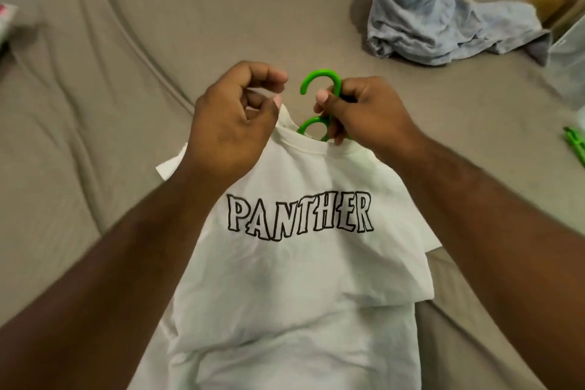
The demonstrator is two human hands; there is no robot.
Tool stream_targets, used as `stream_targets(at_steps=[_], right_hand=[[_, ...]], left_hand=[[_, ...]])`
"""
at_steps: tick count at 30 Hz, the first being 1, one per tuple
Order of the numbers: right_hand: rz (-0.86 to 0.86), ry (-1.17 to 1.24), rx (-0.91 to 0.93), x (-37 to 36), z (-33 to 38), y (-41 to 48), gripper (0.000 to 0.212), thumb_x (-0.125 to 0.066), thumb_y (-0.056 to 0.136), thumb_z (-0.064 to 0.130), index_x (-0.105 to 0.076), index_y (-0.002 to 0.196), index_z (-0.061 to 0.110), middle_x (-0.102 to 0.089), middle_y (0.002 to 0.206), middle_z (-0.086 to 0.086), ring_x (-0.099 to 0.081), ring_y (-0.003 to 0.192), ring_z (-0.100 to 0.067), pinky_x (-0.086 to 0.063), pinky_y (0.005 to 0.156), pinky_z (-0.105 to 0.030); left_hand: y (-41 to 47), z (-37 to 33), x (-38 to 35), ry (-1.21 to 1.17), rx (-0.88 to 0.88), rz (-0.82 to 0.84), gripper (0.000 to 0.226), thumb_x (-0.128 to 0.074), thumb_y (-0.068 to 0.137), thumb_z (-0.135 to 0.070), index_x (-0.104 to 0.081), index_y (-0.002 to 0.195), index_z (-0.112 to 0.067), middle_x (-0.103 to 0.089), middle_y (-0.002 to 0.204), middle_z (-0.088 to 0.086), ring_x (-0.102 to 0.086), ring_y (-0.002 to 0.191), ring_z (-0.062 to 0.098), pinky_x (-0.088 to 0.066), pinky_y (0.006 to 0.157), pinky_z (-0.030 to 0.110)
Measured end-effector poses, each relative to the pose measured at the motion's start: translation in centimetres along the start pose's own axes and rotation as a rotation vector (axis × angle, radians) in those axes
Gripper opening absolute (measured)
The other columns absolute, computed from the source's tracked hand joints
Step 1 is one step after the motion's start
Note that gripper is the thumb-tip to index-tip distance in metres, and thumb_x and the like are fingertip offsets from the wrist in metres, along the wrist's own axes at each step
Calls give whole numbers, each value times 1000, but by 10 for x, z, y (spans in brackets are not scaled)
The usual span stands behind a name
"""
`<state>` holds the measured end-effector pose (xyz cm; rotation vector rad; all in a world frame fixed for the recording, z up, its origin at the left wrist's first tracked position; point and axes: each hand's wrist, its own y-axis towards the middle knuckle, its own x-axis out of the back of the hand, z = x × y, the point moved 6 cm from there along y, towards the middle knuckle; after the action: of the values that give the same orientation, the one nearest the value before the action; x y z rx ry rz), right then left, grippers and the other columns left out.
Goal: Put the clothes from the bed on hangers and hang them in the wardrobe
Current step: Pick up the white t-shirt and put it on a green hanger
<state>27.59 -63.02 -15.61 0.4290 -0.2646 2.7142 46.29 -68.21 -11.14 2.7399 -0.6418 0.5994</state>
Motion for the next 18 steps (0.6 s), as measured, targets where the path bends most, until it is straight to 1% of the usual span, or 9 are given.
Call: stream_targets(at_steps=[2, 3, 4, 6, 8, 10, 12, 15, 18], right_hand=[[-57, 54, 72, 19, 32, -6, 24, -66, 98, 24, -74, 79, 11, -66, 60, -5, -60, 46, -18, -48, 47, -27], [-83, 72, 110, 32, 53, -10, 25, -65, 98, 24, -73, 78, 11, -66, 60, -4, -59, 46, -19, -48, 46, -27], [-101, 81, 145, 44, 73, -15, 25, -65, 98, 23, -73, 78, 11, -66, 60, -4, -58, 45, -21, -47, 45, -28], [-126, 95, 208, 67, 116, -27, 27, -65, 99, 22, -73, 79, 6, -64, 57, -7, -56, 44, -23, -47, 44, -28], [-127, 90, 259, 91, 162, -42, 27, -64, 99, 21, -72, 82, 2, -63, 56, -11, -56, 43, -23, -47, 43, -28], [-96, 69, 304, 111, 207, -57, 27, -65, 99, 21, -72, 84, 0, -64, 57, -13, -58, 43, -22, -47, 43, -27], [-57, 38, 361, 132, 261, -78, 26, -65, 98, 22, -72, 85, 0, -66, 59, -14, -61, 45, -22, -49, 44, -27], [-18, -35, 439, 161, 331, -108, 23, -66, 98, 23, -74, 87, 5, -70, 64, -15, -65, 50, -21, -55, 49, -31], [-37, -71, 521, 199, 395, -138, 26, -68, 96, 31, -74, 88, 7, -73, 69, -12, -65, 53, -22, -53, 52, -33]], left_hand=[[-3, -15, 12, 16, 29, 52, 23, -65, 96, -17, -66, 117, -25, -69, 105, -14, -62, 69, 11, -52, 68, 18], [-4, -28, 20, 43, 24, 60, 20, -66, 96, -21, -67, 115, -27, -68, 101, -14, -55, 59, 6, -47, 61, 15], [-5, -43, 29, 100, -6, 54, 18, -67, 95, -27, -68, 113, -29, -66, 96, -14, -50, 54, 4, -41, 58, 12], [-2, -85, 48, 280, -120, 2, 19, -69, 92, -37, -69, 111, -32, -64, 94, -14, -50, 63, -3, -37, 63, 8], [5, -138, 64, 415, -231, -18, 27, -70, 89, -45, -67, 114, -34, -62, 100, -16, -50, 77, -6, -36, 71, 11], [14, -189, 70, 477, -279, 55, 36, -68, 88, -53, -64, 119, -36, -61, 107, -18, -52, 87, -1, -40, 75, 19], [20, -245, 70, 479, -273, 177, 38, -65, 88, -57, -63, 120, -35, -64, 109, -19, -60, 91, 1, -48, 77, 23], [28, -326, 74, 418, -309, 242, 25, -61, 95, -48, -70, 110, -31, -71, 98, -15, -64, 87, -2, -52, 76, 23], [33, -405, 90, 393, -349, 219, 10, -63, 97, -33, -71, 93, -31, -69, 78, -19, -63, 77, -13, -43, 66, 7]])
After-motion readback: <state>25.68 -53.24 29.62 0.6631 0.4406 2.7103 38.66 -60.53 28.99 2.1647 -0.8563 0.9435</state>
